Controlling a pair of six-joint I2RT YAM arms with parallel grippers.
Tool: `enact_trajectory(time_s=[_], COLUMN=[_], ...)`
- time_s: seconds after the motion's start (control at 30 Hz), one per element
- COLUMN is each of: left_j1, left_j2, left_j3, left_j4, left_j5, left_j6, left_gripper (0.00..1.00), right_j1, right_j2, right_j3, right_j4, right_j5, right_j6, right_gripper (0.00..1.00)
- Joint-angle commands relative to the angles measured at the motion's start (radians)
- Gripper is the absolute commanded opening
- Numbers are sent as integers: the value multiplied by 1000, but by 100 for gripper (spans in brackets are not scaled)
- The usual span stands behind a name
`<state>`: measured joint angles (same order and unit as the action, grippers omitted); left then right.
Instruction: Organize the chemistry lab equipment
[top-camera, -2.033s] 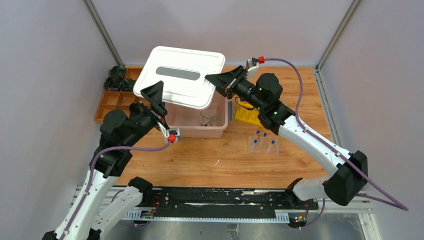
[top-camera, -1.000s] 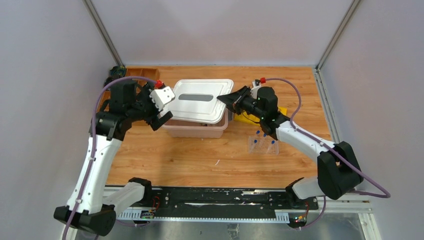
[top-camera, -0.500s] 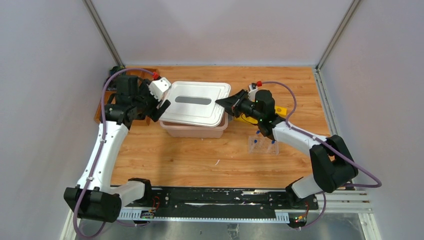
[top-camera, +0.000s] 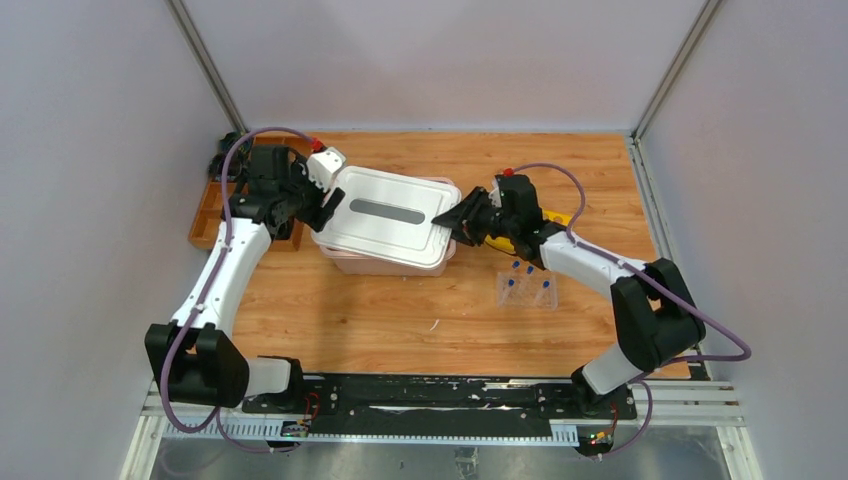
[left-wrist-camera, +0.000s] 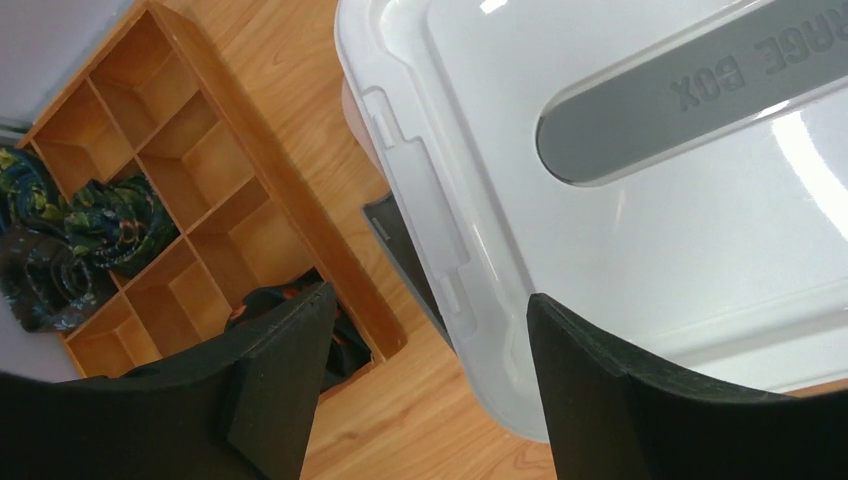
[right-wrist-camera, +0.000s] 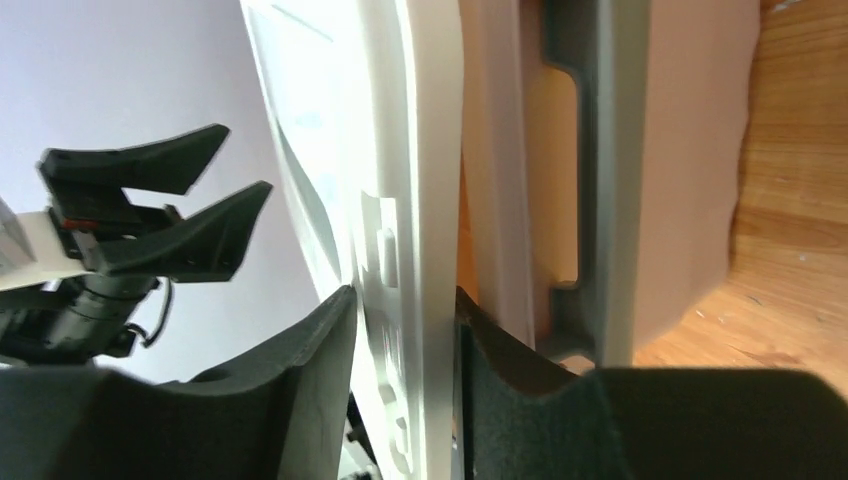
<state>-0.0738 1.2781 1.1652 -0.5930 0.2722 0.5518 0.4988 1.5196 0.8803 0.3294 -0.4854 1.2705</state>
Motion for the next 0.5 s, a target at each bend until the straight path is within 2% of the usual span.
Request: enact_trajectory(time_s=[0.0,0.07,0.27,0.47], left_j1=[8,8,7,8], left_j2=[3,-2,-13,-27], left_j3=[-3,-10,-46,-74], left_j4=[58,64,88,107], left_j5=[-27,-26,-29,-49], left_j6=[-3,7,25,51], left_gripper=[75,75,74,73], right_j1=[-10,-11,-10,-9], right_j2=[18,20,31,97], right_j3=[139,197,278,392], right_j4=[-310,-439,-604,-765], right_j5=[24,57,139,139], right_j6=[-201,-263,-377,-485], right_gripper=[44,48,59,63])
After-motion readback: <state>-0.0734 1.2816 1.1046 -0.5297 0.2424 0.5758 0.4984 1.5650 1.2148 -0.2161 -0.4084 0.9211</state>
